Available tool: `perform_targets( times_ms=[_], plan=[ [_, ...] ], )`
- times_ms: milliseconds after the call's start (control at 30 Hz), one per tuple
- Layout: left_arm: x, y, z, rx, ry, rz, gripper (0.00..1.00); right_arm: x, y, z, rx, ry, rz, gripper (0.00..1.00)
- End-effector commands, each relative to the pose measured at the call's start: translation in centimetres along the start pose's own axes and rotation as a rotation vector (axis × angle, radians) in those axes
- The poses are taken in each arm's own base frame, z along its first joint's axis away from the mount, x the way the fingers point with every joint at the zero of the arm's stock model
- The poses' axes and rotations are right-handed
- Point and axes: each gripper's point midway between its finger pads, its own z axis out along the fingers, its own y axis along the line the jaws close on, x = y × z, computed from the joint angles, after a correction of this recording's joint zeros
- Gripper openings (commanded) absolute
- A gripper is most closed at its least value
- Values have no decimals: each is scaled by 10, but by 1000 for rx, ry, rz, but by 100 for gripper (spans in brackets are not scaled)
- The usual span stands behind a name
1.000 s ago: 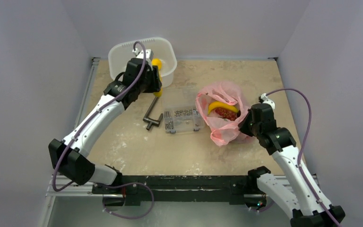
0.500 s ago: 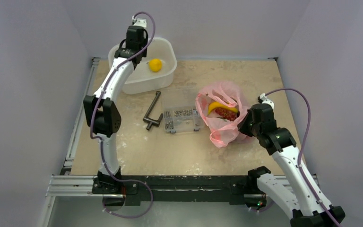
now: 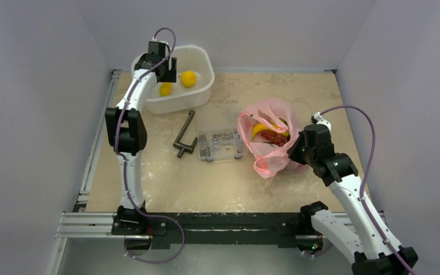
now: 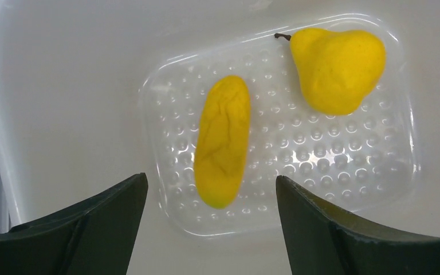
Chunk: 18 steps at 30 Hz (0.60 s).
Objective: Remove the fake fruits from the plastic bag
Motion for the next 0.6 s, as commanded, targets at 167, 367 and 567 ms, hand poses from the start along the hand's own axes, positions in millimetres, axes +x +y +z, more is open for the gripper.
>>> perform_targets(
  times_ms=[167, 367, 567],
  plan=[
    [-37, -3, -119, 276, -87, -380, 84, -13, 29, -8, -147, -27, -46, 0],
    [-8, -87, -201, 802, -52, -659, 78, -3, 26, -12, -143, 8, -30, 0],
    [52, -168, -302, 1106, 5, -520, 78, 16, -6, -22, 37, 94, 76, 0]
  ],
)
